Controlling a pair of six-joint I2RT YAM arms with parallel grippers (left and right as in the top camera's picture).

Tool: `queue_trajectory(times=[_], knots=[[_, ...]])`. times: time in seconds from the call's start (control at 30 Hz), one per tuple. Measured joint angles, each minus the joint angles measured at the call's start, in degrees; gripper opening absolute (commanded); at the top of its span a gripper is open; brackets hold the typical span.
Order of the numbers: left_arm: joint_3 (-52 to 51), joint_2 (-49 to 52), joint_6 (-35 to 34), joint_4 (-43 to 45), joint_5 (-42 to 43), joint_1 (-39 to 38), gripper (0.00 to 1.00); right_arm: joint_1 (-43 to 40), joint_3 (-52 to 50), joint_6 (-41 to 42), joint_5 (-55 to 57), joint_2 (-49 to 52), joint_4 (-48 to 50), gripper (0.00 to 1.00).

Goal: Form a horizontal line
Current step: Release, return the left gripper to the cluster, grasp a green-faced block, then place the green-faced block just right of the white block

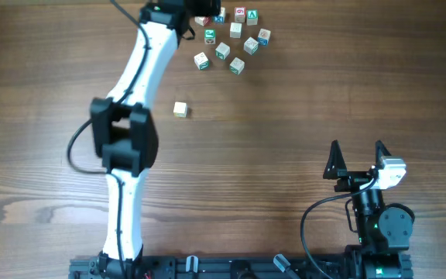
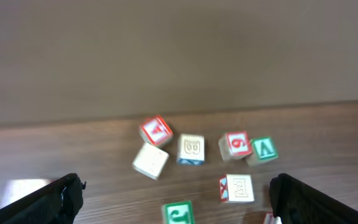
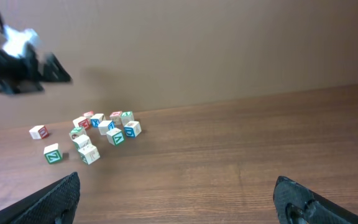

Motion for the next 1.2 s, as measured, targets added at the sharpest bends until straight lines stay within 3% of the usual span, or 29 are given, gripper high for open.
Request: queue_trajectory(times=[0.27,0.4,0.47,0.63,0.97,1.2], knots=[[0.39,10.62,-2.47,1.11,4.04,-0.39,0.9,0.0,0.0,0.0,0.02,0.0,0.0,1.0],[0.68,12.31,-2.89,0.96,4.61,-0.68,0.7,-0.02,0.0,0.0,0.0,0.0,0.0,1.0],[0.92,12.31,-3.19,0.52,4.81,-0.68,0.5,-0.02,0.0,0.0,0.02,0.0,-0.02,1.0],[0.92,12.31,-3.5,-1.03,5.05,-0.72,0.28,0.0,0.0,0.0,0.02,0.0,-0.02,1.0],[1.27,8.59,-2.89,-9.18,1.68,-0.72,0.22,0.0,0.0,0.0,0.02,0.0,0.0,1.0],[1.27,-6.73,-2.91,-22.97,-0.46,-0.72,0.22,0.0,0.0,0.0,0.02,0.0,0.0,1.0]])
